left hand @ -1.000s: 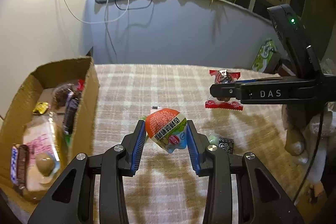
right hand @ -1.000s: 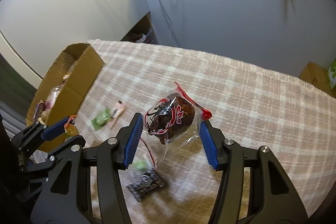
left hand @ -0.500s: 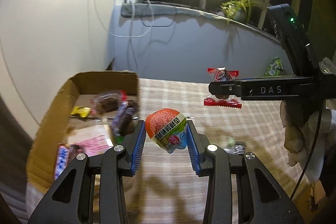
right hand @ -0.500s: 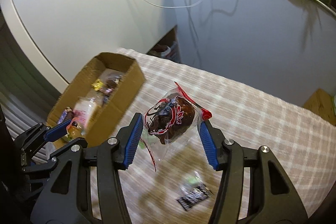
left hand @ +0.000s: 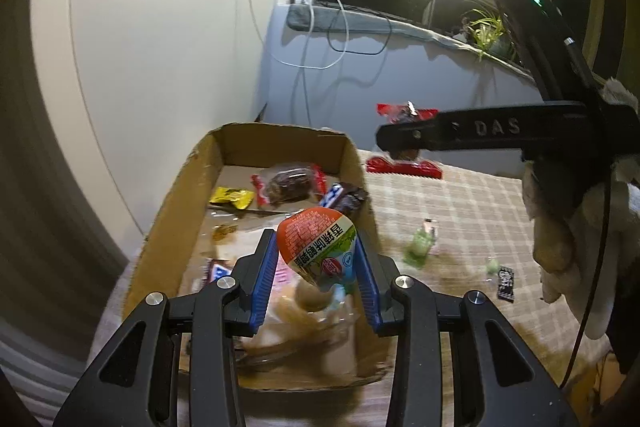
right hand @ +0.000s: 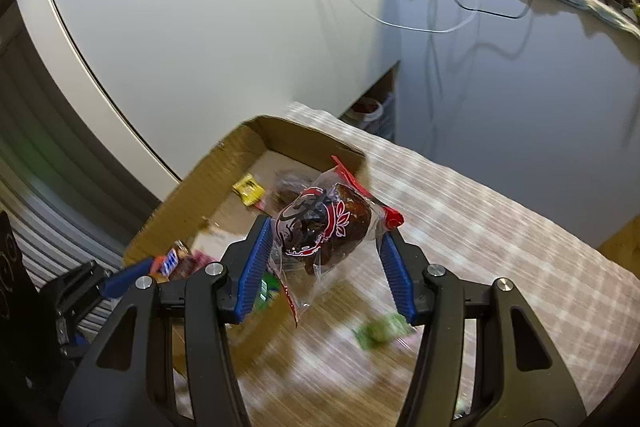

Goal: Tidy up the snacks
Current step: 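Carry both snacks over the box and release them inside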

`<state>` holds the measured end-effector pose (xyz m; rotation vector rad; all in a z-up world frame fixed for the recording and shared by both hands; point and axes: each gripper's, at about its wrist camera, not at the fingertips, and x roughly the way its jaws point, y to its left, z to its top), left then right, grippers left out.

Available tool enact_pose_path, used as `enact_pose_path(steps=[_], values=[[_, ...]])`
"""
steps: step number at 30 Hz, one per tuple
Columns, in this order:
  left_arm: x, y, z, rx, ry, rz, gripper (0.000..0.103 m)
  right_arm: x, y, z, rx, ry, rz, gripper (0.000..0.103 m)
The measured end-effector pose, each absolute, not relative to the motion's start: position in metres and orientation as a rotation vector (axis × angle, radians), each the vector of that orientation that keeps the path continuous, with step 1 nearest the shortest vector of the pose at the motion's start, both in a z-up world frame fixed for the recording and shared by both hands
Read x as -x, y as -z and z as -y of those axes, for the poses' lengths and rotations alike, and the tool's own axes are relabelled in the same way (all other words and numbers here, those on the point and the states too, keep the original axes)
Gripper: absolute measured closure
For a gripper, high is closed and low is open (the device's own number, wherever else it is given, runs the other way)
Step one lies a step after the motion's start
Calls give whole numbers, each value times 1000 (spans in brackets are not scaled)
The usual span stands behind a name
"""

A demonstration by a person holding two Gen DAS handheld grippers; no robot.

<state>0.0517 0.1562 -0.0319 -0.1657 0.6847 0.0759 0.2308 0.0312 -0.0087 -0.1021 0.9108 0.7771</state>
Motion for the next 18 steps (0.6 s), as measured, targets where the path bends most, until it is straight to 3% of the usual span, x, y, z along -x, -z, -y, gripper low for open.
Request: enact_pose_path(steps=[18], values=[[-53,40,-176,190,-102,-704,66,-246,30,-93,119,-837,-965,46]])
